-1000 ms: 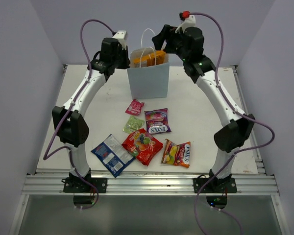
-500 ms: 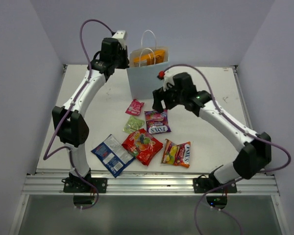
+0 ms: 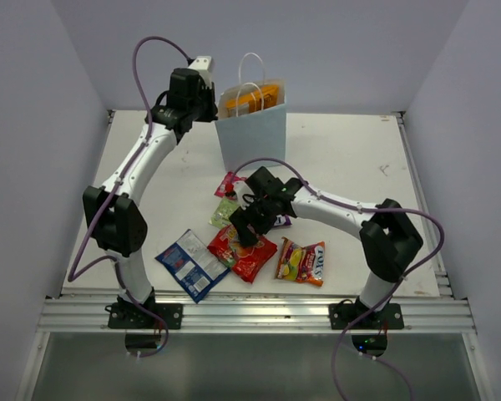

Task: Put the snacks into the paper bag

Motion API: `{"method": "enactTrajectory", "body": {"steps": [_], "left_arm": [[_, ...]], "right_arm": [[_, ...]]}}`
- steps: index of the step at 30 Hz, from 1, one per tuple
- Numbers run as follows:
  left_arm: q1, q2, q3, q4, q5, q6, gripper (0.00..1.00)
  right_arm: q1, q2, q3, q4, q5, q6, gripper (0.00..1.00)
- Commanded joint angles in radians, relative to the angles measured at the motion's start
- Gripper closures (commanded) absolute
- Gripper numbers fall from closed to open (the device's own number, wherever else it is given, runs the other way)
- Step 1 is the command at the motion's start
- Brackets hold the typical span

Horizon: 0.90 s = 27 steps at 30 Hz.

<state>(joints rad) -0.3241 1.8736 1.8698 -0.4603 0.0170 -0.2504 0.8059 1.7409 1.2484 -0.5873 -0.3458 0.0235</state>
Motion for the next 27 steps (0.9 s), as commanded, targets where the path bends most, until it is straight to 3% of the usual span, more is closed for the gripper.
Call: {"method": "enactTrajectory", "body": {"steps": [1,6,7,10,11,15,19,24,27], "left_arm": [[-0.003,-0.037,0.003,-0.02,-0.011,0.011,1.0],[-0.003,-0.03,0.012,-0.021,-0.009,0.017,1.0],[-0.003,-0.028,0.012,-0.021,-0.009,0.017,1.0],[-0.001,-0.024,0.014,-0.017,-0.009,0.017,1.0],[0.002,-0.022,0.012,-0.015,-0.008,0.017,1.0],[0.014,-0.013,0.005,0.0,-0.009,0.014,1.0],[0.034,0.002,-0.001,0.022,-0.012,0.02,1.0],[0.059,0.019,0.031,0.032,-0.011,0.025,1.0],[0.06,0.025,0.054,0.034,-0.012,0.031,1.0]], "right_arm": [[0.013,0.012,0.046,-0.008,-0.041,-0.016,0.26],[0.019,0.107,0.06,0.007,-0.027,-0.017,0.28],[0.019,0.124,0.071,0.0,-0.021,-0.016,0.34],[0.021,0.181,0.111,-0.023,0.024,-0.051,0.75],[0.019,0.187,0.126,-0.029,0.04,-0.051,1.0],[0.019,0.117,0.137,-0.071,0.146,-0.051,1.0],[0.016,-0.065,0.241,-0.213,0.342,-0.048,1.0],[0.015,-0.11,0.612,-0.356,0.569,-0.075,1.0],[-0.007,-0.066,0.816,-0.335,0.704,-0.109,1.0]]}}
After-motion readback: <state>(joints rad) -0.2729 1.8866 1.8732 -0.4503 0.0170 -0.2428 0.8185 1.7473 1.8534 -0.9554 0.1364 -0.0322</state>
